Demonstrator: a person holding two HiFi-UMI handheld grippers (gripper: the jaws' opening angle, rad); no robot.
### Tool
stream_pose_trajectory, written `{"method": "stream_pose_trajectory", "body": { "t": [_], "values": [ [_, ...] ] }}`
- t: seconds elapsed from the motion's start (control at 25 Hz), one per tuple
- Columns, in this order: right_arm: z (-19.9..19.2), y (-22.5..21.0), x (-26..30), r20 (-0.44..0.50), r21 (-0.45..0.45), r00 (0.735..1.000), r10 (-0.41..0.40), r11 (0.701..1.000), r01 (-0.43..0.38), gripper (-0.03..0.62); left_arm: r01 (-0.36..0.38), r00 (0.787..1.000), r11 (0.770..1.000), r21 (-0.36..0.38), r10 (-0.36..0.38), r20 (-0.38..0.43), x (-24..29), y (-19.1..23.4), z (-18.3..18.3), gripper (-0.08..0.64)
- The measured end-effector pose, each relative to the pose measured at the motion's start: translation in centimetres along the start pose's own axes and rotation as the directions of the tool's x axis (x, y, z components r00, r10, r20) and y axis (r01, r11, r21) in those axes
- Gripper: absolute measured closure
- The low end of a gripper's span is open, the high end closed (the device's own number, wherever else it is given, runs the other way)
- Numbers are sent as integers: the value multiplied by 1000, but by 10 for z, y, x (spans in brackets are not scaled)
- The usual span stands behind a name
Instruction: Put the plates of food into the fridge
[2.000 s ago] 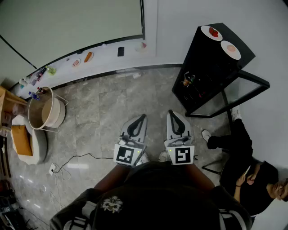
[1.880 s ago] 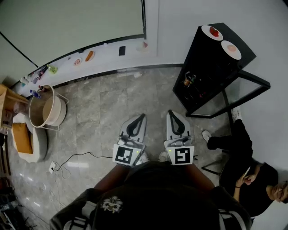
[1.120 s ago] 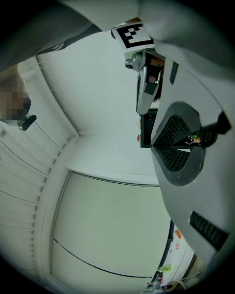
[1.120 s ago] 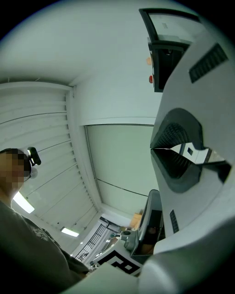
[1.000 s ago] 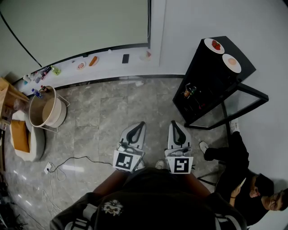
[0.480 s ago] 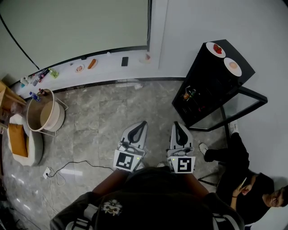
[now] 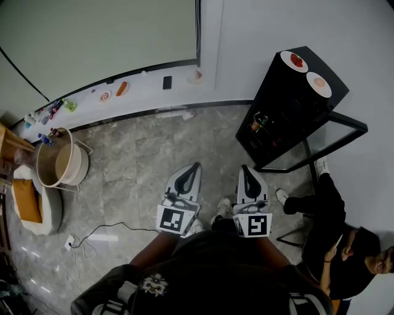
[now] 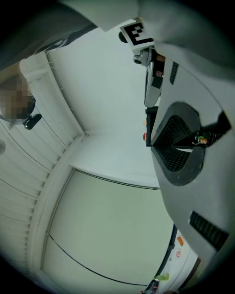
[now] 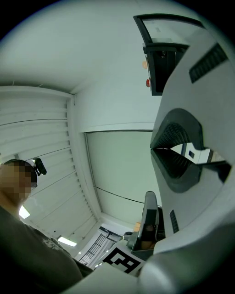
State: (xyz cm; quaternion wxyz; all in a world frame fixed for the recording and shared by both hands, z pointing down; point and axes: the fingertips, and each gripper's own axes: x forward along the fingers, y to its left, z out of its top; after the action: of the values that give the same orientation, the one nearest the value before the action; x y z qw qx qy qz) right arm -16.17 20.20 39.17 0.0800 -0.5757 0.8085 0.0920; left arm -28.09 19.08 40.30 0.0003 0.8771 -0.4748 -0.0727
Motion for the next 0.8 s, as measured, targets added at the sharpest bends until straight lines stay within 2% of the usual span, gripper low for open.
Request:
{"method": "stream_pose_trajectory", "body": {
  "t": [0.36,0.52,0.68,0.8],
  "values": [
    [-11,-19,33,-4,-2,1000,-2,1000,2,568,9,1000,1000,26,-9,-23,39,3,-12,537],
    [-17,-42,51,-7,-3,1000,1,1000,-1,568,9,1000,1000,26,-8,-24,70,5,-13,537],
    [-18,-69,74,11,-15,1000,-6,1000,6,568,15,999,1000,-7,-16,-29,105,12,-15,537],
    [-22,-93,87,10,-5,1000,-15,1000,15,568,19,1000,1000,8,-19,-23,134,11,-14,538]
  ]
}}
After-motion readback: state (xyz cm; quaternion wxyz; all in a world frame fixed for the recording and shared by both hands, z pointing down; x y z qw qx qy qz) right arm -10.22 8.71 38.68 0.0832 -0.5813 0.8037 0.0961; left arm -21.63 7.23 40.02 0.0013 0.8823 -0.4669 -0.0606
